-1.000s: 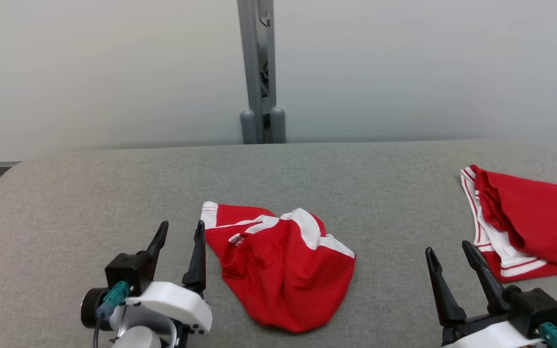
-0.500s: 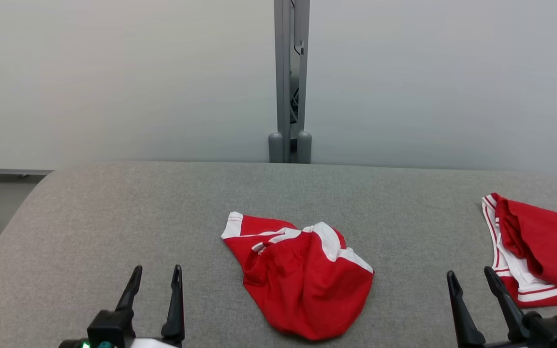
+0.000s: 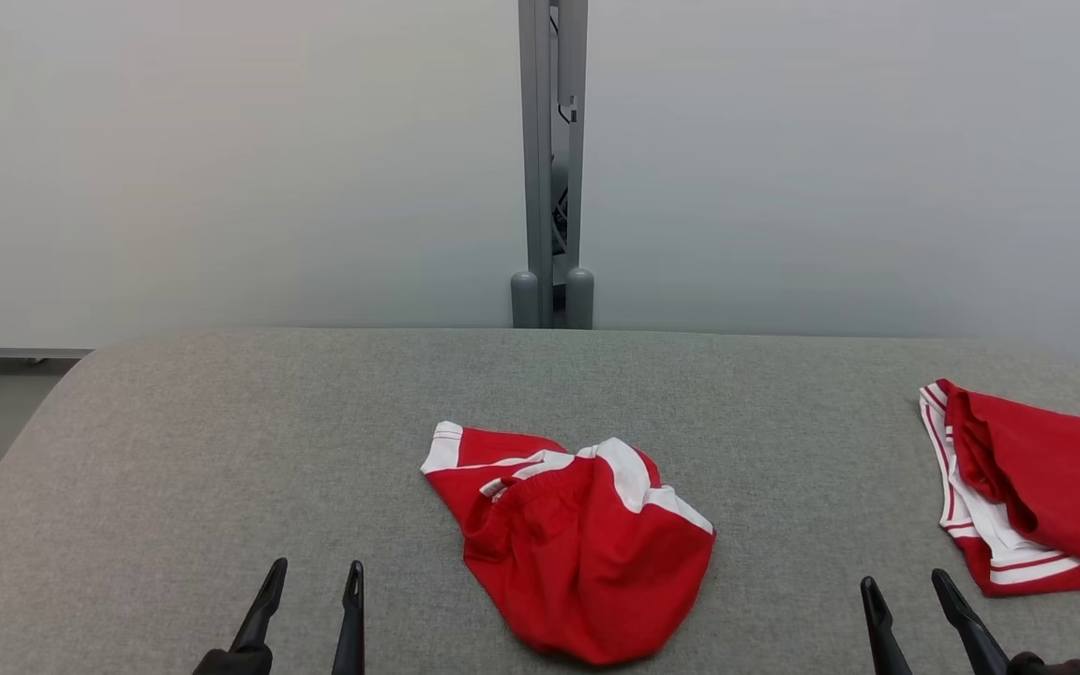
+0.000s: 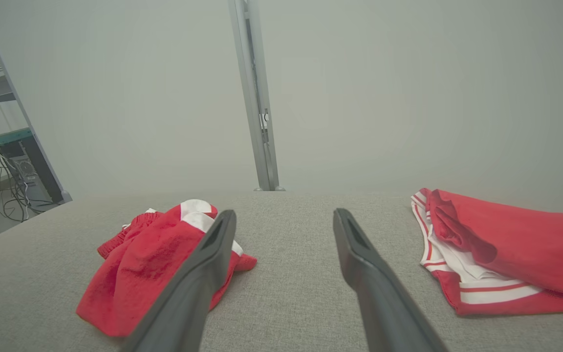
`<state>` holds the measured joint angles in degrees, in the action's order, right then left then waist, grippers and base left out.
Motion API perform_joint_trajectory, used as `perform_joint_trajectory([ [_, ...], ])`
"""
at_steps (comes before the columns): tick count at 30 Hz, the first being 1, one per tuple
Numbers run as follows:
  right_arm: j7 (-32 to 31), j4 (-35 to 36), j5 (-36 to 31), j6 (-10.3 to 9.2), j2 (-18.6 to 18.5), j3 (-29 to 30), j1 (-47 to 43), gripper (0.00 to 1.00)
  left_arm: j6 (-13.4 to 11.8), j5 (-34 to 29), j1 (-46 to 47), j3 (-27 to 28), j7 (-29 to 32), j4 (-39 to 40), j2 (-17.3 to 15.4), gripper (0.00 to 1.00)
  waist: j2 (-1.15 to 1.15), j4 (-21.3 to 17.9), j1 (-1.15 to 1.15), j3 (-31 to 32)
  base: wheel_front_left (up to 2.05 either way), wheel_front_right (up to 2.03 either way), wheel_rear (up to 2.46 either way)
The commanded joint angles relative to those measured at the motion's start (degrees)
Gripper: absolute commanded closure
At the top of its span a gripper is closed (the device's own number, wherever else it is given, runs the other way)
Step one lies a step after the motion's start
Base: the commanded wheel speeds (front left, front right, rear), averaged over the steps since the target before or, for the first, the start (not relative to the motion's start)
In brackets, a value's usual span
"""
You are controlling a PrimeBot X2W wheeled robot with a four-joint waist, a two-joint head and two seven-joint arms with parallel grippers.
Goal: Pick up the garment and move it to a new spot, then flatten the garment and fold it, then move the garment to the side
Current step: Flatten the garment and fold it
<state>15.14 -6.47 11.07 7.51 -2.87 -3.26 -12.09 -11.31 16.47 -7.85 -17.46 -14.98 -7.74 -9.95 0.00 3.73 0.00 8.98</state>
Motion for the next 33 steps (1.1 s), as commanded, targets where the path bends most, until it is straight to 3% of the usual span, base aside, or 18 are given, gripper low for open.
perform_joint_trajectory([
  [1,0.03,-0.21,0.6,-0.04,-0.14,0.08,-0.32,0.0,0.79,-1.05,-0.51,0.78,-0.21,-0.48,0.31,0.0,0.0,-0.21,0.0,0.08,0.0,0.0,0.0],
  [24,0.03,-0.78,0.38,-0.04,-0.13,-0.13,0.12,0.0,5.39,-5.44,0.15,4.37,-0.21,-3.16,4.11,0.0,0.0,-0.81,0.0,0.36,0.0,0.0,0.0],
  [33,0.02,-1.02,-0.55,-0.04,-0.14,-0.89,1.07,0.0,9.27,-2.59,6.47,3.09,0.69,-9.76,5.75,0.0,0.0,-1.41,0.0,-1.39,0.0,0.0,0.0],
])
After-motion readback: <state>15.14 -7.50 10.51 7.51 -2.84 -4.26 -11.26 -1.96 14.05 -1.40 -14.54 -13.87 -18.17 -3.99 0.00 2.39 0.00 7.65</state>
